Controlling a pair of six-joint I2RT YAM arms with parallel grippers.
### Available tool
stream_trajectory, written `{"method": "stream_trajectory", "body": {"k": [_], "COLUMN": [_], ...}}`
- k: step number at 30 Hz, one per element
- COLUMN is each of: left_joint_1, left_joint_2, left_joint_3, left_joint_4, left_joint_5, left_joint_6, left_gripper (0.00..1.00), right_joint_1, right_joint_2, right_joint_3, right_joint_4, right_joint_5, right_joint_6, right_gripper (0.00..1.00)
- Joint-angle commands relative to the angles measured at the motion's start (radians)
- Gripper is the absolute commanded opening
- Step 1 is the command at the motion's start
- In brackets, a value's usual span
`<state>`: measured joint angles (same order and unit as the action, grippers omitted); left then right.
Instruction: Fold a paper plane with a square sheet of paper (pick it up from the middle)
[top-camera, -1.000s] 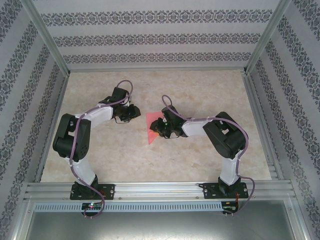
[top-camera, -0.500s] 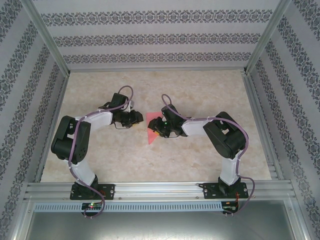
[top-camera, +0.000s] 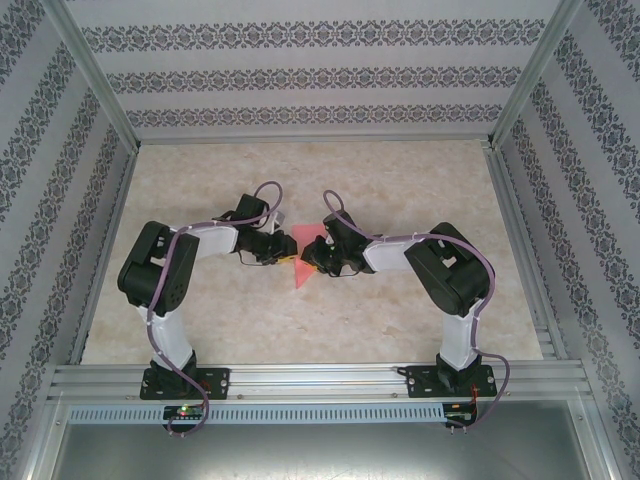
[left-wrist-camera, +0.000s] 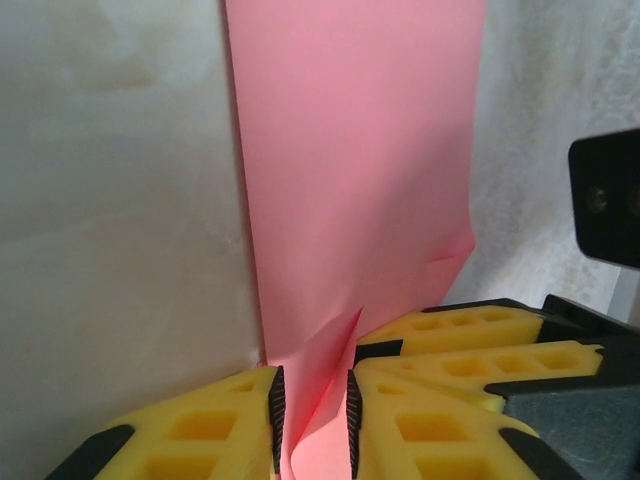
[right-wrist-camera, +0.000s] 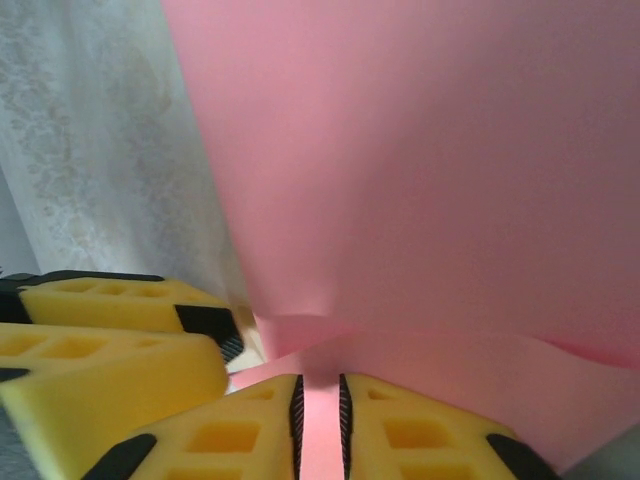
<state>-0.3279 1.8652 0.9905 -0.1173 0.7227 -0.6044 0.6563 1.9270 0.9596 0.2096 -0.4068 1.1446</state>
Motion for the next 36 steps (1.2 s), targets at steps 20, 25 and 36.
{"method": "stream_trajectory", "body": {"k": [20,25,36], "left_joint_1": [-0.013,-0.013,-0.014], "left_joint_2": [0.043,0.026,0.002], "left_joint_3": [0.034,0.029,0.013], "left_joint_4": [0.019,0.015,0.025], "left_joint_5": [0.012,-0.021,-0.062], "left_joint_6": [0.086,0.097,0.093], "left_gripper": [0.1,0.06,0.04], "right_joint_1": [-0.013,-0.032,-0.064], "right_joint_2": [-0.004,-0.038,-0.045], "right_joint_3": [-0.008,-0.016,0.014], "right_joint_4": [0.021,0.038,-0.05], "right_joint_5": [-0.042,-0.062,-0.067], "right_joint_6": [-0.032,-0.079,-0.178], "right_gripper": [0.14,0.15,0.15]}}
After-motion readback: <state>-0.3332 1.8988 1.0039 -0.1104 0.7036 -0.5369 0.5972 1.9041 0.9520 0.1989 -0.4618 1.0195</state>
